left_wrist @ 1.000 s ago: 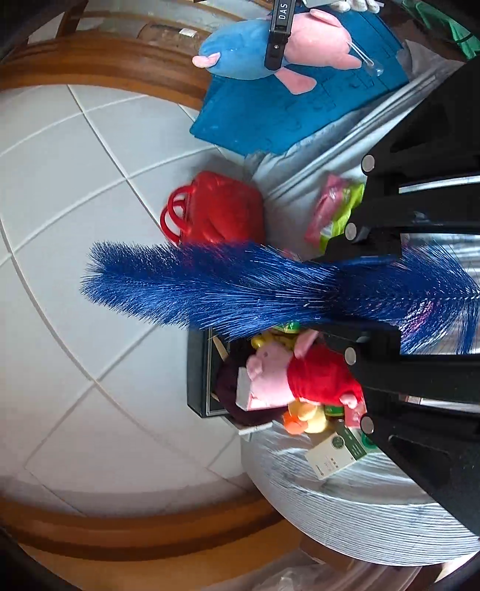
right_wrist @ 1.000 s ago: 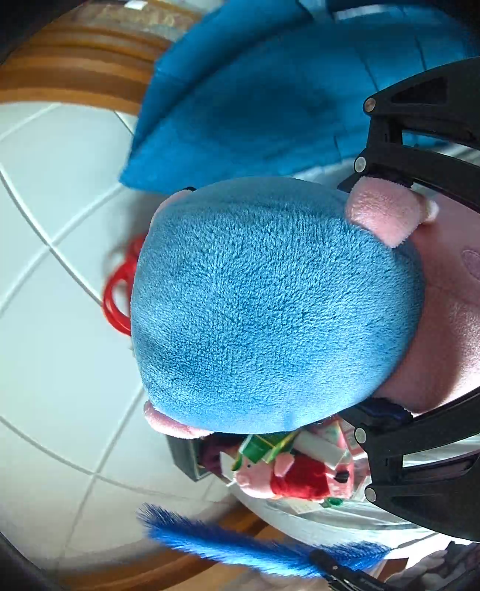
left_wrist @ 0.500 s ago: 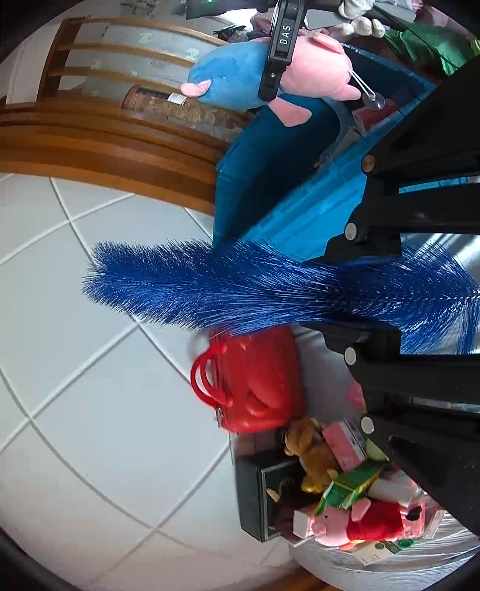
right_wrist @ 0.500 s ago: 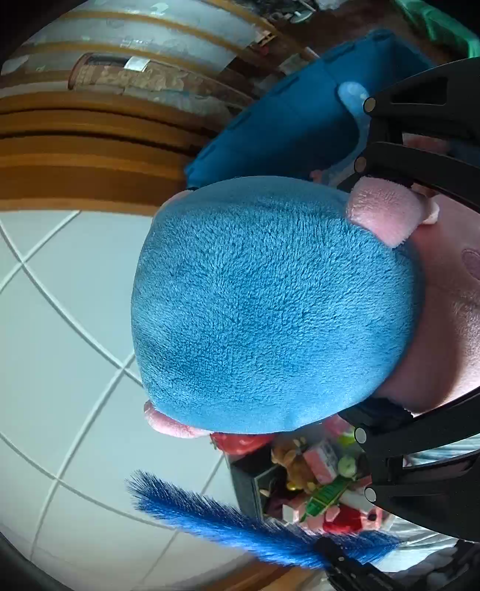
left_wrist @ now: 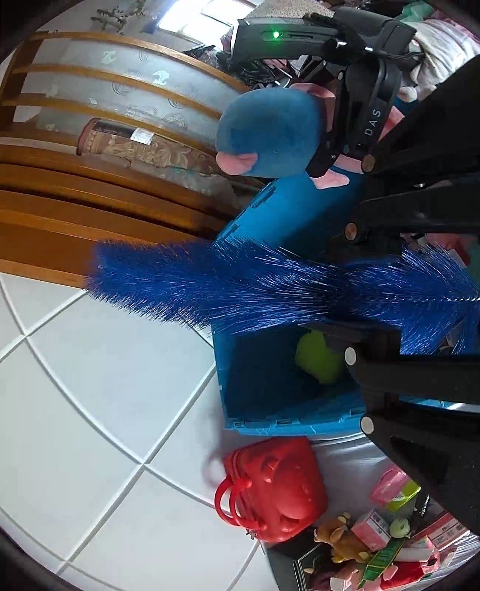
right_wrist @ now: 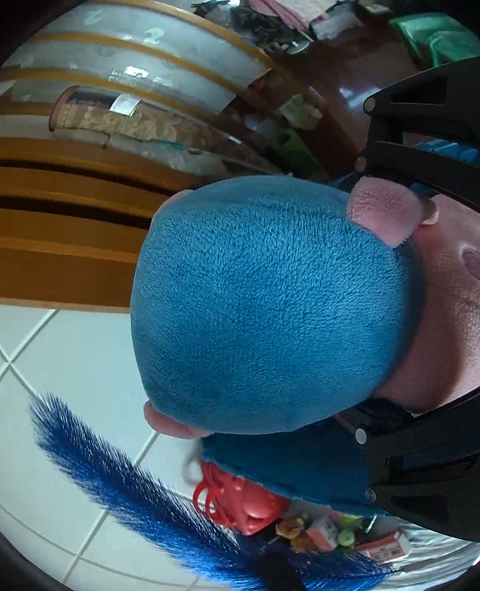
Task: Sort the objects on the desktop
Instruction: 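Carry the feather duster and plush pig into the blue bin and release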
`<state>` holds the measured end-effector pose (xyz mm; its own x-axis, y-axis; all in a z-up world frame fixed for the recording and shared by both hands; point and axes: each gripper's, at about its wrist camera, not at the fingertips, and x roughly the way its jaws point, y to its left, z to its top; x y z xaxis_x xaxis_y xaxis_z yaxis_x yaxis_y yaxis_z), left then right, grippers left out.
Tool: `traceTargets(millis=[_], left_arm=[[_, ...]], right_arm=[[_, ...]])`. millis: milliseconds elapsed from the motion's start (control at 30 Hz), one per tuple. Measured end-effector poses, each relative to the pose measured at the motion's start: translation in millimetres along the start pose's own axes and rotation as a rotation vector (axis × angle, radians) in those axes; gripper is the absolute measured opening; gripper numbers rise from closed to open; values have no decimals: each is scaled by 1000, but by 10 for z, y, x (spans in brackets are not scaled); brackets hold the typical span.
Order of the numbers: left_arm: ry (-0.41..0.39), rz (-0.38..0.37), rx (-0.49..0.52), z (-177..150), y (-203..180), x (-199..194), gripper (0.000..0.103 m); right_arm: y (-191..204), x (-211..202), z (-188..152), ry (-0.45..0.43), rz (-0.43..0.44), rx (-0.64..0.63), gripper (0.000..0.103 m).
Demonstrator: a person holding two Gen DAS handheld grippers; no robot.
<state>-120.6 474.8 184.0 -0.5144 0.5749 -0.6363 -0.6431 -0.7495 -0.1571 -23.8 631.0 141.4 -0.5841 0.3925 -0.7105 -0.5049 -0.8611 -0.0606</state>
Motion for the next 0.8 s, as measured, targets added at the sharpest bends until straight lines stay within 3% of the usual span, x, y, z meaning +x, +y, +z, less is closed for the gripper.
traceTargets(millis=[300, 500, 567, 733, 800], left_arm=[[169, 101, 20, -150, -249, 1156, 21], [175, 185, 75, -231, -316, 1441, 28], [176, 202, 88, -244, -330, 1468, 32], [140, 220, 103, -219, -322, 1446, 71], [130, 219, 101, -207, -301, 1437, 73]], right_arm=[[-159, 697, -54, 54, 8, -44, 81], [-113, 1123, -70, 78, -22, -83, 81], [-100, 1249, -80, 88, -26, -85, 81], [-31, 1426, -91, 98, -39, -103, 82], [-8, 1444, -91, 89, -47, -110, 86]])
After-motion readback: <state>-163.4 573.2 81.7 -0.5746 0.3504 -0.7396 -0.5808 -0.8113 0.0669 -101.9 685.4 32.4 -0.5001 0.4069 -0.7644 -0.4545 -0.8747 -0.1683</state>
